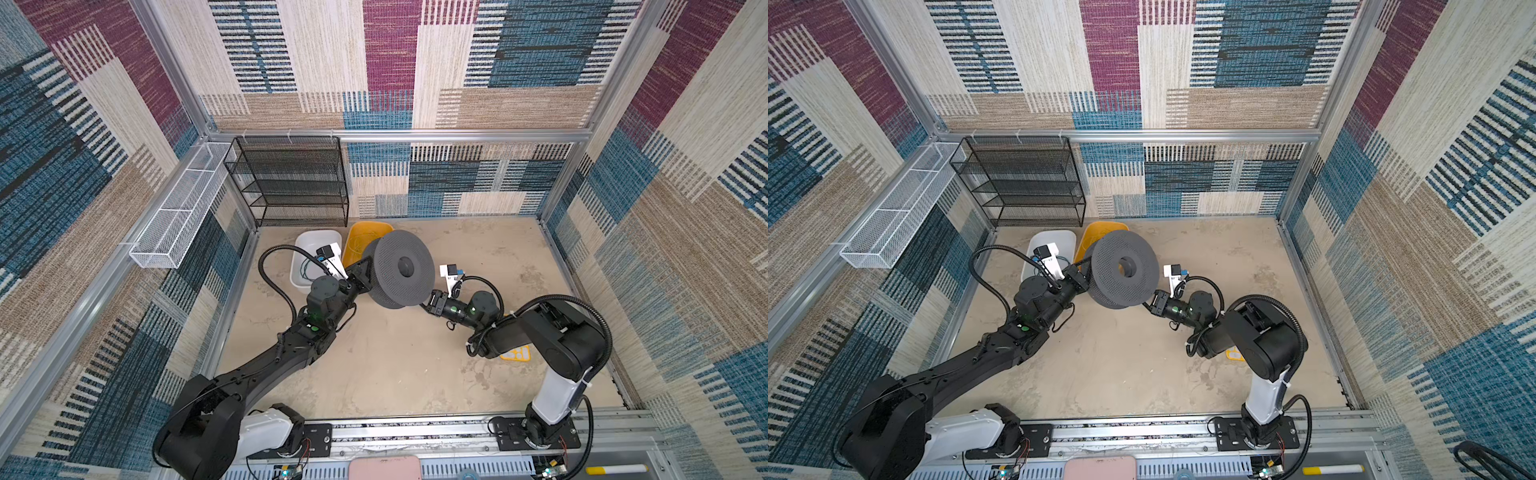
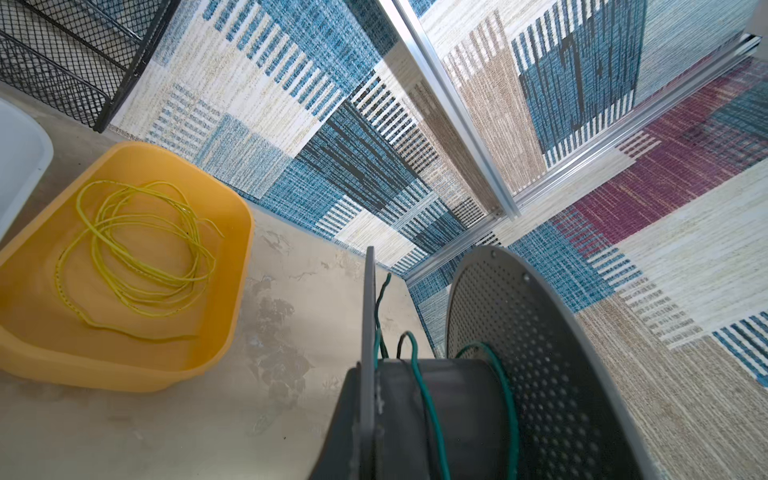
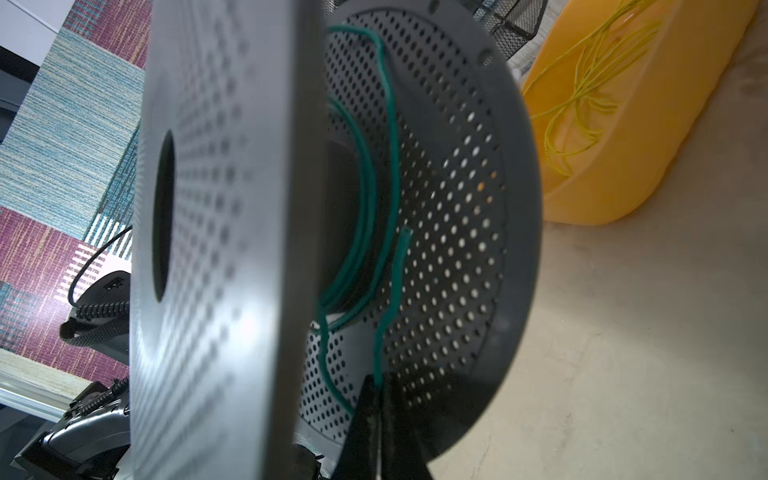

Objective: Wrap the cables

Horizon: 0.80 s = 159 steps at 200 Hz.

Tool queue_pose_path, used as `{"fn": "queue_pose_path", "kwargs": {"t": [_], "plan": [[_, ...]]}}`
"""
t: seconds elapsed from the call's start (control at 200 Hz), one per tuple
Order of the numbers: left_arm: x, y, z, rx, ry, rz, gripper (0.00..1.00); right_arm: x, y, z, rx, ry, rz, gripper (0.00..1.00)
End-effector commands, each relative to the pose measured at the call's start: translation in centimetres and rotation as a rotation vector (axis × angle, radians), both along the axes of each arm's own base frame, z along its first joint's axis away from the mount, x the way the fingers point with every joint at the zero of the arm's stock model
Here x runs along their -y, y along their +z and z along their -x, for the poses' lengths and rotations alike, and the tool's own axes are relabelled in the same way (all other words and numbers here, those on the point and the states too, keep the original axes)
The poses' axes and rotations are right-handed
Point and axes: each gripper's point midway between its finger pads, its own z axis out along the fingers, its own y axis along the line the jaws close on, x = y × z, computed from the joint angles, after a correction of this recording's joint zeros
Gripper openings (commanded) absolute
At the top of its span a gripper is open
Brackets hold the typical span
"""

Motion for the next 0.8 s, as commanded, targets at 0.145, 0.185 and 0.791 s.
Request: {"fn": "queue_pose_path", "kwargs": {"t": [0.145, 0.185, 0.791], "plan": [[2.4, -0.3, 1.0, 0.016, -0.112, 0.007, 0.0, -0.6, 3.3, 0.3, 0.082, 0.03, -0.071, 0.0], [2.6, -0.4, 1.1, 0.018, -0.119, 0.012, 0.0, -0.6, 3.3, 0.2, 0.076, 0.031, -0.072, 0.0], [1.3, 0.4, 1.9, 0.066, -0.093, 0.035, 0.0, 4.3, -0.4, -2.2, -0.119, -0.277, 0.249, 0.44]]}}
